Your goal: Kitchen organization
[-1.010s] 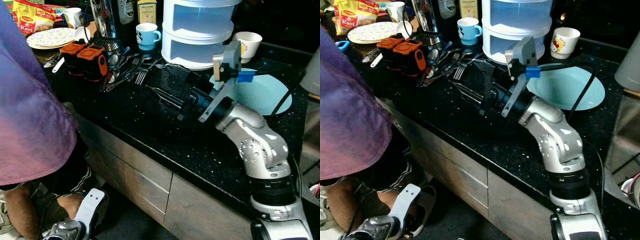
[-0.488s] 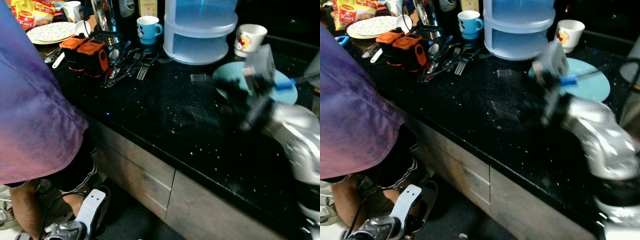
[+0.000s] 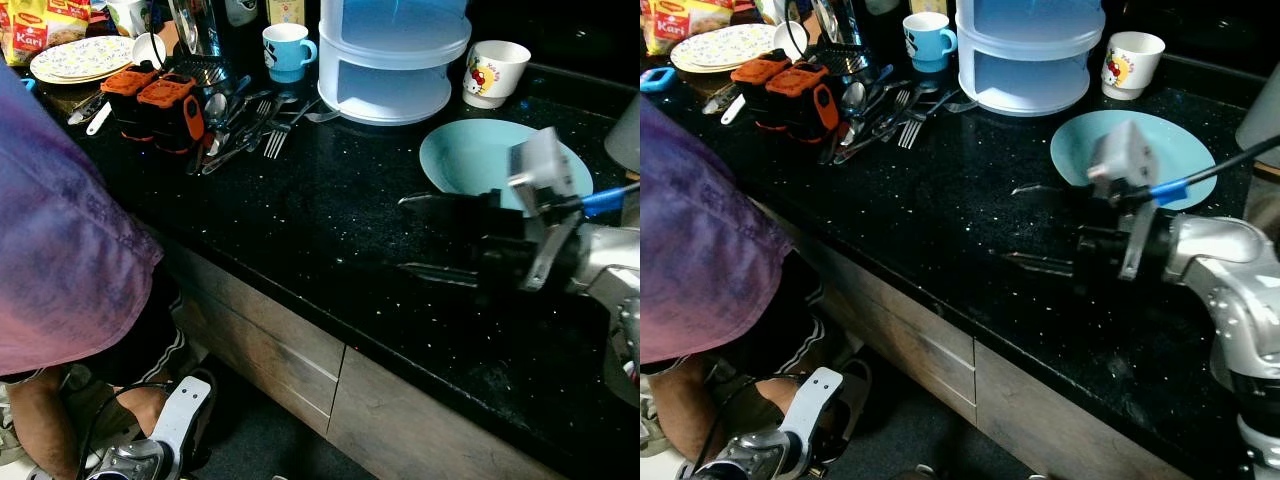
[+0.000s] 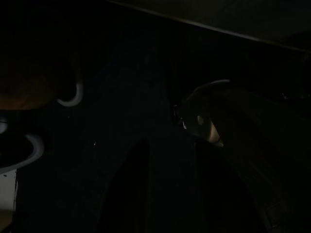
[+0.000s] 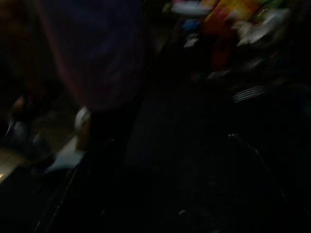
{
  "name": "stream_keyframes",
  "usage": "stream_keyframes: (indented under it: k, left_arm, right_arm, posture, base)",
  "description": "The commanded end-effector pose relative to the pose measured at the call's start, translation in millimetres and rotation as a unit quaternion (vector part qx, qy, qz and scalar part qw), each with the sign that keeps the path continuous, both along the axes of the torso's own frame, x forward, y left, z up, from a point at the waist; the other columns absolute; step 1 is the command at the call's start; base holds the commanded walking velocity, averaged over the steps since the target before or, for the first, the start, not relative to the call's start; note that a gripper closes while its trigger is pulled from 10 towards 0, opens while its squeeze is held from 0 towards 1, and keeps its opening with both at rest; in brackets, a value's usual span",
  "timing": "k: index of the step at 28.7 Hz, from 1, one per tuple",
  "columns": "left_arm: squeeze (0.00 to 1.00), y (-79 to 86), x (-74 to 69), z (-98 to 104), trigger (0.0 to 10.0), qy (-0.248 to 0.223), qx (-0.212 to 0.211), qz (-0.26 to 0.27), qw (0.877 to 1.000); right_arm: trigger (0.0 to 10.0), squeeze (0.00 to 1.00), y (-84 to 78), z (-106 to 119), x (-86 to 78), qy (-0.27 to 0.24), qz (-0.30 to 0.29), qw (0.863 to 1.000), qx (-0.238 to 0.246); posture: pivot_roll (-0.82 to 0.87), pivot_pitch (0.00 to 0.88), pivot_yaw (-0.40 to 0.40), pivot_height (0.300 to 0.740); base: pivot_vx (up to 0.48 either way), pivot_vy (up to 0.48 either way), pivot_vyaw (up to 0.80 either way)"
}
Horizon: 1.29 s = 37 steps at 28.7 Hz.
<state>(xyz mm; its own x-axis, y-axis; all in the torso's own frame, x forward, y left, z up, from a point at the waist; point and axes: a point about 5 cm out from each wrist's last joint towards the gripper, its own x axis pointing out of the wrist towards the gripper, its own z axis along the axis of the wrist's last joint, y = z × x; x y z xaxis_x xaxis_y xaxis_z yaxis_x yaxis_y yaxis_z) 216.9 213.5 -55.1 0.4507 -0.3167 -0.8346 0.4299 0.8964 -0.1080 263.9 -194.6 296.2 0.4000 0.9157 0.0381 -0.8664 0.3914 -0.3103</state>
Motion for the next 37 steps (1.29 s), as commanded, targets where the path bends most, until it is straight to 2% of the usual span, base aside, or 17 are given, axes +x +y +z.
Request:
stream_keyframes:
  k: [1,2,4,6,10,16,21,28,37]
  left_arm:
    - [0.00,4.5,-8.3,-4.0,10.0,0.014,-0.001,0.009,1.000]
    - [0.00,4.6,-8.2,-4.0,10.0,0.014,0.000,0.011,1.000]
    - [0.00,4.7,-8.2,-4.0,10.0,0.014,0.001,0.012,1.000]
    - [0.00,4.7,-7.9,-4.0,10.0,0.015,0.004,0.010,1.000]
    - [0.00,5.2,-7.3,-3.7,10.0,0.016,0.015,0.000,1.000]
    - [0.00,5.9,-6.0,-3.1,10.0,0.013,0.027,-0.011,0.999]
    - [0.00,6.1,-5.9,-3.0,10.0,0.013,0.030,-0.012,0.999]
    - [0.00,5.5,-5.5,-3.1,10.0,0.014,0.036,-0.018,0.999]
    - [0.00,5.4,-5.2,-3.1,10.0,0.012,0.039,-0.020,0.999]
  right_arm:
    - [10.0,0.00,-8.8,9.5,-3.9,-0.028,-0.007,0.996,0.083]
    - [10.0,0.00,-13.7,14.9,-5.1,-0.039,-0.013,0.993,0.114]
    - [10.0,0.00,-18.3,19.6,-6.6,-0.047,-0.017,0.989,0.142]
    - [10.0,0.00,-28.6,27.2,-15.2,-0.064,-0.008,0.979,0.193]
    - [10.0,0.00,-37.6,30.0,-24.0,-0.071,-0.001,0.971,0.229]
    - [10.0,0.00,-37.8,24.5,-27.6,-0.056,-0.001,0.971,0.231]
    - [10.0,0.00,-35.0,21.8,-29.6,-0.036,0.018,0.972,0.233]
    - [10.0,0.00,-19.5,6.4,-31.6,0.009,0.059,0.975,0.213]
    - [10.0,0.00,-9.7,4.6,-31.0,0.022,0.070,0.975,0.208]
  posture:
    - [0.01,0.160,0.071,0.740]
    - [0.01,0.160,0.071,0.740]
    - [0.01,0.160,0.071,0.740]
    - [0.01,0.158,0.069,0.740]
    - [0.01,0.157,0.070,0.740]
    - [0.00,0.156,0.072,0.740]
    - [0.00,0.156,0.072,0.740]
    - [0.00,0.155,0.064,0.740]
    - [0.00,0.155,0.064,0.740]
  base:
    - [0.000,0.000,0.00]
    - [0.000,0.000,0.00]
    - [0.000,0.000,0.00]
    - [0.000,0.000,0.00]
    - [0.000,0.000,0.00]
    - [0.000,0.000,0.00]
    - [-0.286,0.000,0.00]
    - [-0.327,0.000,0.00]
    - [-0.432,0.000,0.00]
